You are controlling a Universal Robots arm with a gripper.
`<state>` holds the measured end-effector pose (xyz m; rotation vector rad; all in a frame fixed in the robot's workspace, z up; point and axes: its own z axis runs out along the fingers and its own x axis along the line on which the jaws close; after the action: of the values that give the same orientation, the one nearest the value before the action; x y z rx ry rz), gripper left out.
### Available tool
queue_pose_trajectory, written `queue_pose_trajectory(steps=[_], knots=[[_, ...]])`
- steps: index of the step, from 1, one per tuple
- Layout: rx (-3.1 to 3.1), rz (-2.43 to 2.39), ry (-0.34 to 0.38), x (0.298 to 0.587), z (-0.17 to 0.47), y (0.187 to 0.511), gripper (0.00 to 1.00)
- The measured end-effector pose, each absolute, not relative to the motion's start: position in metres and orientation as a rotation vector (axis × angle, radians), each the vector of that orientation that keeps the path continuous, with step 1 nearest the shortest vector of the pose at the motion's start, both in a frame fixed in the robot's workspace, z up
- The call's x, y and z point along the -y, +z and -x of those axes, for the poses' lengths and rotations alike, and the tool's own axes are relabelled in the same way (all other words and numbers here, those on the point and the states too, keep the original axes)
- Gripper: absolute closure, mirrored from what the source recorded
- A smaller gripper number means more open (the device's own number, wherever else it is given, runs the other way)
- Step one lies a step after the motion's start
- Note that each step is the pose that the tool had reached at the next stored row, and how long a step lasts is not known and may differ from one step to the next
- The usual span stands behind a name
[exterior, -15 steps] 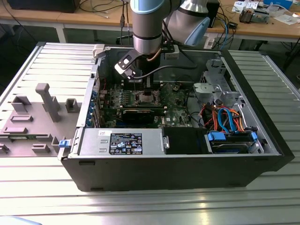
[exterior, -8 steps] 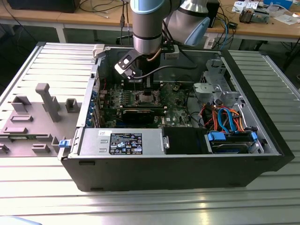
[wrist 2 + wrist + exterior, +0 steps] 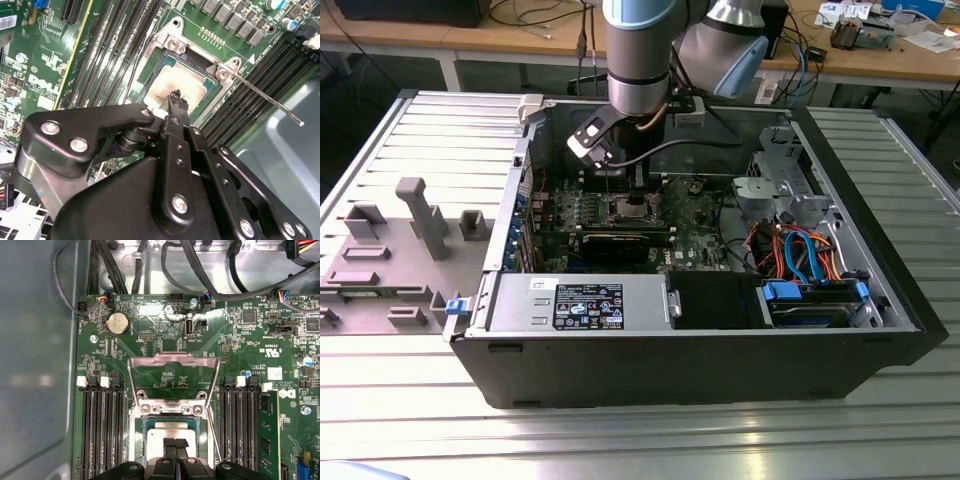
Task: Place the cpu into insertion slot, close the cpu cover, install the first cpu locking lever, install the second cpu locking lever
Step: 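Close the cpu cover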
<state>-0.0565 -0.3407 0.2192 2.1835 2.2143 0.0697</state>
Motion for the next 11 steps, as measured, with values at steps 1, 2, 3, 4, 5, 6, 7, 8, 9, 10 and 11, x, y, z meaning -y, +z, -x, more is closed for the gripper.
queue_pose_trajectory(steps=[1, 2, 3, 4, 5, 6, 7, 8, 9, 10, 11], knots=[[-2.218, -2.187, 0.057, 0.3405, 0.0551, 0.2188, 0.89], [-2.220, -2.189, 0.050, 0.3405, 0.0542, 0.2186, 0.89], [-2.222, -2.191, 0.043, 0.3405, 0.0535, 0.2185, 0.89], [-2.224, -2.193, 0.037, 0.3405, 0.0526, 0.2183, 0.89], [-2.225, -2.193, 0.034, 0.3405, 0.0521, 0.2182, 0.89], [-2.225, -2.194, 0.034, 0.3405, 0.0521, 0.2182, 0.89], [-2.225, -2.194, 0.034, 0.3405, 0.0521, 0.2183, 0.89], [-2.225, -2.194, 0.034, 0.3405, 0.0522, 0.2182, 0.89], [-2.225, -2.194, 0.034, 0.3405, 0.0521, 0.2182, 0.89], [-2.225, -2.194, 0.034, 0.3405, 0.0521, 0.2183, 0.89], [-2.225, -2.194, 0.034, 0.3405, 0.0521, 0.2185, 0.89]])
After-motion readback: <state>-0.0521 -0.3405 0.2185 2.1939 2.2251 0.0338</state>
